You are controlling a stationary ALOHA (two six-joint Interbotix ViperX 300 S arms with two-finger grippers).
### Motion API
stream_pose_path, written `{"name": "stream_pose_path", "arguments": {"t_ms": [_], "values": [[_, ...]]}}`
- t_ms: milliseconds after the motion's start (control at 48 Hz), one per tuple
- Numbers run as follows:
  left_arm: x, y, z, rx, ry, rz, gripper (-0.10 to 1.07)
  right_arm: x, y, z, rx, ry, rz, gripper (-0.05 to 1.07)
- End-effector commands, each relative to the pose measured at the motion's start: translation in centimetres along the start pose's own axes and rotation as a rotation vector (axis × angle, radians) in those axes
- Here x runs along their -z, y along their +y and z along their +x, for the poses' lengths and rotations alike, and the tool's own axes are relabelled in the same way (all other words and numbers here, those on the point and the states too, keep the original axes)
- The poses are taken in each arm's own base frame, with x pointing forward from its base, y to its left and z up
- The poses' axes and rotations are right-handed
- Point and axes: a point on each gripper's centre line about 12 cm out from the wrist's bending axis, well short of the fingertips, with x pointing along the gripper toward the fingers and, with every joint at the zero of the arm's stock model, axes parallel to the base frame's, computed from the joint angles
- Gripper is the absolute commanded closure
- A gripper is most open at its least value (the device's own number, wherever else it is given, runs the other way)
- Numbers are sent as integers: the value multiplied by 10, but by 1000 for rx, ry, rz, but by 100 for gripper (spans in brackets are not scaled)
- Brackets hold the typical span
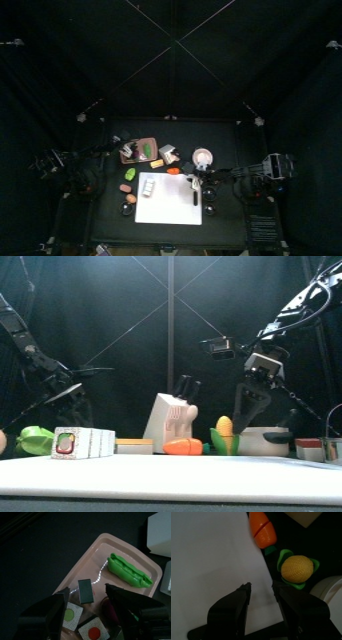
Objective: Place sushi on plate
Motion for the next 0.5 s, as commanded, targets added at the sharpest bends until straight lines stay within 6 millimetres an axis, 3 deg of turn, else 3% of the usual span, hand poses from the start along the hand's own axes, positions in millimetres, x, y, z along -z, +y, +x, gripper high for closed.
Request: {"name": "stream_pose_path", "arguments": {"t_ms": [0, 271, 479], "values": [[-7, 0, -2, 1, -26, 0, 2, -10, 1, -5, -8, -32, 7, 25], [-9, -14, -5, 39, -37, 33, 2, -10, 1, -5, -9, -32, 7, 25], [-19, -58, -31, 173, -105, 128, 2, -10, 2, -5, -10, -31, 13, 25]]}}
